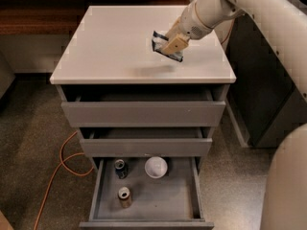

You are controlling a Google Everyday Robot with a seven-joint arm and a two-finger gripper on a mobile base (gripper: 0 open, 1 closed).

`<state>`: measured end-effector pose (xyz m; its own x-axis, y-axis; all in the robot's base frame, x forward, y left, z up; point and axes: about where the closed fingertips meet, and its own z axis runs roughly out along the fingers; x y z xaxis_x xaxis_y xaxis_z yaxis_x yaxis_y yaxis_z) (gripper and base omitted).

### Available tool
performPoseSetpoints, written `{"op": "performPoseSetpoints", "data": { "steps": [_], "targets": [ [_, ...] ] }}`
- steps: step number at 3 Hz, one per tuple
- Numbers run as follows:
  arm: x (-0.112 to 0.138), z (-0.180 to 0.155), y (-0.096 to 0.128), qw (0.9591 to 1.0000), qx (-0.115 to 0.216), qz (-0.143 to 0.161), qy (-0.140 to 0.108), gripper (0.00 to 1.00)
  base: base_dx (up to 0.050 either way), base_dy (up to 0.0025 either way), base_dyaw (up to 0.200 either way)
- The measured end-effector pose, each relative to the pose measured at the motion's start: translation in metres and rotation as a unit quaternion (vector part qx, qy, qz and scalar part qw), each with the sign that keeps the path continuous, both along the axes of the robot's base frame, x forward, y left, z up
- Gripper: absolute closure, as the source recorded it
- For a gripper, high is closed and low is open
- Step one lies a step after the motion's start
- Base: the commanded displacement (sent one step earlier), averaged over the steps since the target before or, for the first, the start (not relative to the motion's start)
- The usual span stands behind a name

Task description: Pick rxbar blueberry from bottom drawer and place on counter

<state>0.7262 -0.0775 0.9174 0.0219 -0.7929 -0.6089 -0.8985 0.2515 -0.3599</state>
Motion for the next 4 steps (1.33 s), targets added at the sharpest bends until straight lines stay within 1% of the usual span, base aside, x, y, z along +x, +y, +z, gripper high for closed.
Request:
{"op": "performPoseSetpoints", "data": {
  "steps": [1,2,3,4],
  "targets": [
    [0.022,-0.011,-0.018,0.9979,0.028,-0.053,0.022,0.49,0.0,0.0,0.0],
    [0.037,-0.02,-0.03,0.9943,0.048,-0.09,0.032,0.18,0.0,0.0,0.0],
    [0.036,-0.023,-0.027,0.9948,0.045,-0.085,0.033,0.0,0.0,0.0,0.0],
    [0.036,-0.023,-0.027,0.9948,0.045,-0.085,0.033,0.0,0.0,0.0,0.0]
  ]
}}
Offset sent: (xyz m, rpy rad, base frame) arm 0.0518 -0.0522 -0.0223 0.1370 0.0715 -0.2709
